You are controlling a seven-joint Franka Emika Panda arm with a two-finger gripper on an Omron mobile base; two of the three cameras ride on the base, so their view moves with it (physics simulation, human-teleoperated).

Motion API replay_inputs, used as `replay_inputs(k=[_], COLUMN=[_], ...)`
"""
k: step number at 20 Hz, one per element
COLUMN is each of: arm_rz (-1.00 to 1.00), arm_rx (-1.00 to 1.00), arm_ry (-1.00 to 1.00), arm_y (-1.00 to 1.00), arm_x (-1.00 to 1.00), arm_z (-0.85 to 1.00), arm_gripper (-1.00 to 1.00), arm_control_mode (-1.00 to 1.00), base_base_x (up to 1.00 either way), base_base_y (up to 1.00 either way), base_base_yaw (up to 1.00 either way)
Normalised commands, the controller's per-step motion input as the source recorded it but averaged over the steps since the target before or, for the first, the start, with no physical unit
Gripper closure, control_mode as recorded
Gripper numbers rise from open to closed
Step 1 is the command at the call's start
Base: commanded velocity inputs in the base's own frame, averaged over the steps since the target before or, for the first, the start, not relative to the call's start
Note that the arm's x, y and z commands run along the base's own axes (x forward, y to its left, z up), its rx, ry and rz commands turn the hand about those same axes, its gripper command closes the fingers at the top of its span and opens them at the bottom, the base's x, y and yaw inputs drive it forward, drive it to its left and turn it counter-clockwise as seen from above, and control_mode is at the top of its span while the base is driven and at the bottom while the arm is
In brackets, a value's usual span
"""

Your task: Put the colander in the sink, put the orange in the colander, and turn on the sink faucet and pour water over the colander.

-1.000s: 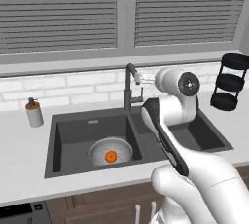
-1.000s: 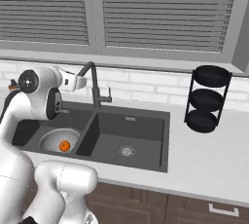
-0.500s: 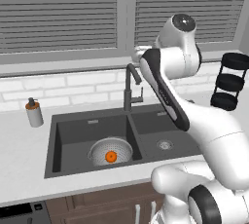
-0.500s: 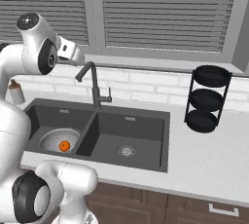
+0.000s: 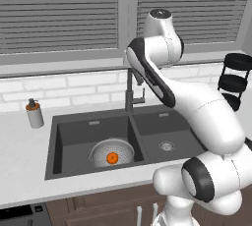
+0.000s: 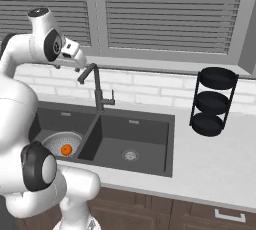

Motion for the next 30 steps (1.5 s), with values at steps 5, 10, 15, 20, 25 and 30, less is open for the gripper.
replay_inputs(k=[5, 10, 15, 20, 25, 30], arm_rz=[0.01, 0.02, 0.00, 0.00, 0.00, 0.00], arm_rx=[0.00, 0.01, 0.00, 0.00, 0.00, 0.00], arm_ry=[0.07, 0.09, 0.03, 0.04, 0.06, 0.06], arm_y=[-0.03, 0.00, 0.00, 0.00, 0.00, 0.00], arm_x=[0.27, 0.25, 0.42, 0.40, 0.46, 0.38], arm_z=[-0.66, -0.37, 0.00, 0.00, 0.00, 0.00], arm_gripper=[-1.00, -1.00, -1.00, -1.00, -1.00, -1.00], arm_control_mode=[-1.00, -1.00, -1.00, -1.00, -1.00, -1.00], base_base_x=[0.00, 0.00, 0.00, 0.00, 0.00, 0.00], base_base_y=[0.00, 0.00, 0.00, 0.00, 0.00, 0.00], base_base_yaw=[0.00, 0.00, 0.00, 0.00, 0.00, 0.00])
